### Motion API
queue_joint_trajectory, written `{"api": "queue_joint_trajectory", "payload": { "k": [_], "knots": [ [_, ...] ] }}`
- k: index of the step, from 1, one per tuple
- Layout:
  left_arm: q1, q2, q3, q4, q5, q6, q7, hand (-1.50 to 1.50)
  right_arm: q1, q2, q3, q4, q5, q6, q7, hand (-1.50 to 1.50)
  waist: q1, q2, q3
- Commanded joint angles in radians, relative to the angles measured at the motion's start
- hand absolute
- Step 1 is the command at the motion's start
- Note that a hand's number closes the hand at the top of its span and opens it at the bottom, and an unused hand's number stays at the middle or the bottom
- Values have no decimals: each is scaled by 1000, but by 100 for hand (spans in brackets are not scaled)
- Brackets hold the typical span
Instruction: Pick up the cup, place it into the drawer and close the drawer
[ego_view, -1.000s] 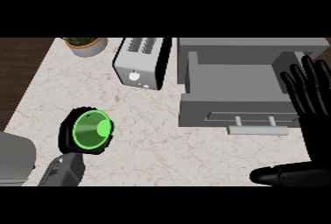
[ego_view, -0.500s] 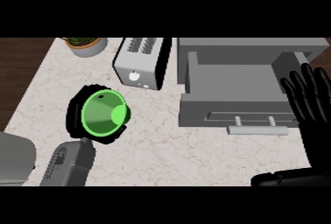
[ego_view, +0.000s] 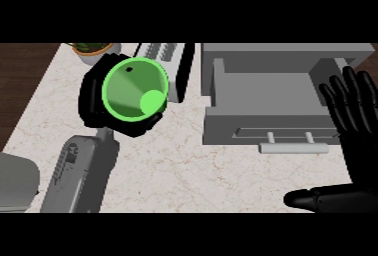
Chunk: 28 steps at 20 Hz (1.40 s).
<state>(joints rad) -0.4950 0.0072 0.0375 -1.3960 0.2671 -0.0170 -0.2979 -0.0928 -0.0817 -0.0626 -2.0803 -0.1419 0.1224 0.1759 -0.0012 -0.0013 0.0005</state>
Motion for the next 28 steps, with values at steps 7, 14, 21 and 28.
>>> {"api": "queue_joint_trajectory", "payload": {
  "k": [7,14,21,28],
  "knots": [
    [-297,-3,-14,92,-72,177,147,150,-9,-35,-56,33,-55,39,-17,-150,-6,1,0],
    [-406,-7,-73,259,-60,216,108,150,-5,-28,-56,74,-50,50,-53,-150,-9,3,0],
    [-624,7,-63,464,-45,267,161,150,31,11,8,42,20,30,-75,-150,-17,5,0],
    [-703,-7,-273,653,126,462,48,150,-3,-12,-10,48,-25,50,-44,-150,-50,9,0]
  ]
}}
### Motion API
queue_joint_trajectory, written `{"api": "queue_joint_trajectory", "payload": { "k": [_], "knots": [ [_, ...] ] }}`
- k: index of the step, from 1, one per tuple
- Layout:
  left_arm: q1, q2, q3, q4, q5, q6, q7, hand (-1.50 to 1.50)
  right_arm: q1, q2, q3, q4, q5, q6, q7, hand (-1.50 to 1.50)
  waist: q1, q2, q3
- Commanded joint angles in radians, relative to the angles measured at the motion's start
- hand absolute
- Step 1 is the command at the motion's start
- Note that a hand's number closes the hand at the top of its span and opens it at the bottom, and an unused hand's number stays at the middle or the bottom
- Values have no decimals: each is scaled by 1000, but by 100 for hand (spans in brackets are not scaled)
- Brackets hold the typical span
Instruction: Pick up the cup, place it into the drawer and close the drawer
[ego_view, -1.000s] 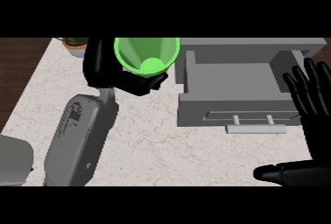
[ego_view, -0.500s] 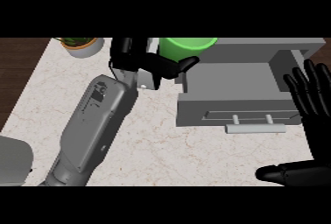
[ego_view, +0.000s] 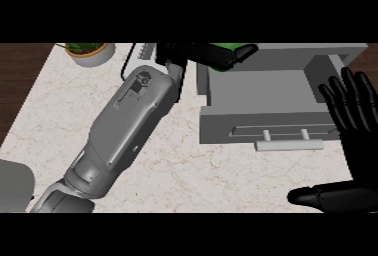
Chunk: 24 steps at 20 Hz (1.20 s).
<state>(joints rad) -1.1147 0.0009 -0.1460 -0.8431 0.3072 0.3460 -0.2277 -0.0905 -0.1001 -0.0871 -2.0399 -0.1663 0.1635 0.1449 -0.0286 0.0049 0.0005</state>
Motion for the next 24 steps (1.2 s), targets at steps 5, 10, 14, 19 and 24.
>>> {"api": "queue_joint_trajectory", "payload": {
  "k": [5,10,14,19,24],
  "knots": [
    [-79,-1,-110,223,137,39,-97,150,33,-45,-76,37,-59,63,-63,-150,-21,4,1],
    [-162,-1,-140,373,174,24,-139,150,-37,-35,-38,-17,-61,20,40,-150,-37,9,0],
    [-161,-1,-204,418,203,9,-152,150,-34,11,16,-7,6,-25,38,-150,-34,9,0],
    [-169,-1,-326,406,275,85,-136,150,-63,0,7,43,-23,14,-7,-150,-68,16,1],
    [-201,-1,-392,494,242,106,-124,150,-106,-10,5,62,-24,19,-3,-150,-78,24,2]
  ]
}}
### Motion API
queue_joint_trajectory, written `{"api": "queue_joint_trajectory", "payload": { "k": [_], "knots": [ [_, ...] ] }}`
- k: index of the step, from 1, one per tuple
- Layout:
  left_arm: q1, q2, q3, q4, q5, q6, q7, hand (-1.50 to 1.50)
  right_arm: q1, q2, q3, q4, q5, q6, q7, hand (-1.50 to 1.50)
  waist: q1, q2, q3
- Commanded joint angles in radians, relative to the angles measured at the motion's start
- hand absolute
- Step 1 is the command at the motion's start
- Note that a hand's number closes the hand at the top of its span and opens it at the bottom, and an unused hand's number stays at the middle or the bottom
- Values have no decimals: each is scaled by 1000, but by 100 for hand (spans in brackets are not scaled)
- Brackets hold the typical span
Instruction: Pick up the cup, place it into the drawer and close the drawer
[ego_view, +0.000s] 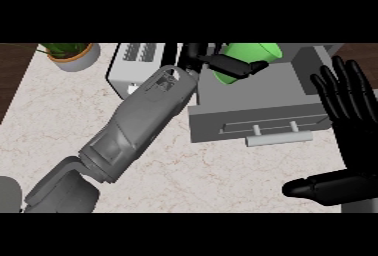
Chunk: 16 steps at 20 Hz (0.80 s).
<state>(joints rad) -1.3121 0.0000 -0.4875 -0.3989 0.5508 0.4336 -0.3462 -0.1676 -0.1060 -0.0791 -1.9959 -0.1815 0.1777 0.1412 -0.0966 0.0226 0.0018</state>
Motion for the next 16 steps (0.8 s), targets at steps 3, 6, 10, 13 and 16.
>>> {"api": "queue_joint_trajectory", "payload": {
  "k": [3,6,10,13,16],
  "knots": [
    [-27,0,-95,45,11,57,47,-150,-16,15,23,-2,-9,4,0,-150,-25,6,1],
    [1,0,-106,-4,56,61,18,-150,-43,-4,-11,28,-48,26,-14,-150,-29,8,1],
    [-25,0,-83,-46,125,46,13,-150,8,20,14,-17,-63,26,-6,-150,-24,1,0],
    [-25,0,-63,-66,165,28,-48,-150,29,36,23,-2,-66,28,-17,-150,1,-2,0],
    [20,0,-23,-131,207,-14,-123,-150,-21,1,-34,25,-121,32,19,-150,47,-11,-1]
  ]
}}
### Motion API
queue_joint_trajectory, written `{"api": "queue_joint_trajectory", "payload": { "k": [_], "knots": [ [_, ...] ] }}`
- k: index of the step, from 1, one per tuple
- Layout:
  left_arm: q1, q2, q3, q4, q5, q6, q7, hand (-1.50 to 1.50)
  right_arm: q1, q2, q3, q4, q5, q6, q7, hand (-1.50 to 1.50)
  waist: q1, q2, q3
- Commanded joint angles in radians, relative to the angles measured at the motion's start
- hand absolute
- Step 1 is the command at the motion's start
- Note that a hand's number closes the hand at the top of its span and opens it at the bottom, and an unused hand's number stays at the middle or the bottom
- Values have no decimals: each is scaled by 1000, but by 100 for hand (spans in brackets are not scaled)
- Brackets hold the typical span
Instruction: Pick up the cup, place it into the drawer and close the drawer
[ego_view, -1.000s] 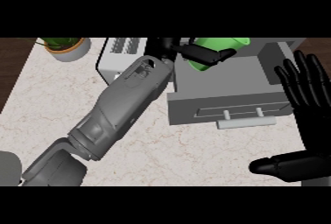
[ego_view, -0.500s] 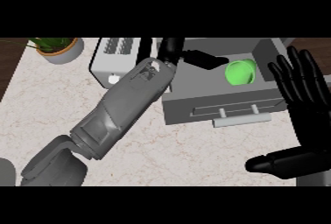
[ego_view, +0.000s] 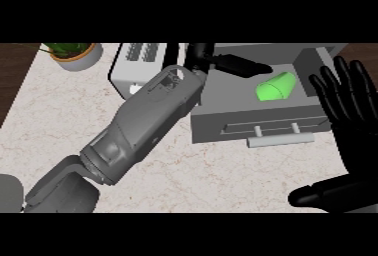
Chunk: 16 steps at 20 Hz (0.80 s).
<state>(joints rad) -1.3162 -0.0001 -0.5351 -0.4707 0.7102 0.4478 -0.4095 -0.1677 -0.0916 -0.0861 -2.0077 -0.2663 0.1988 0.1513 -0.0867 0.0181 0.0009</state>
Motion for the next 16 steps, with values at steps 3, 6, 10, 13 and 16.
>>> {"api": "queue_joint_trajectory", "payload": {
  "k": [3,6,10,13,16],
  "knots": [
    [1,0,32,-98,85,-13,-33,-150,-1,-51,-63,-30,-97,23,68,-150,43,-14,-1],
    [60,52,102,-69,73,-111,-46,-150,77,-40,-22,-112,-69,44,49,150,68,-17,-1],
    [101,67,119,-209,76,-35,-4,-150,91,-118,-18,-58,-22,151,-1,150,95,-25,-1],
    [197,133,124,-281,70,-41,-2,-150,84,-160,-12,-73,46,162,16,150,105,-26,-1],
    [346,190,119,-428,84,-40,23,-150,132,-177,-18,-94,72,190,-7,150,122,-31,-1]
  ]
}}
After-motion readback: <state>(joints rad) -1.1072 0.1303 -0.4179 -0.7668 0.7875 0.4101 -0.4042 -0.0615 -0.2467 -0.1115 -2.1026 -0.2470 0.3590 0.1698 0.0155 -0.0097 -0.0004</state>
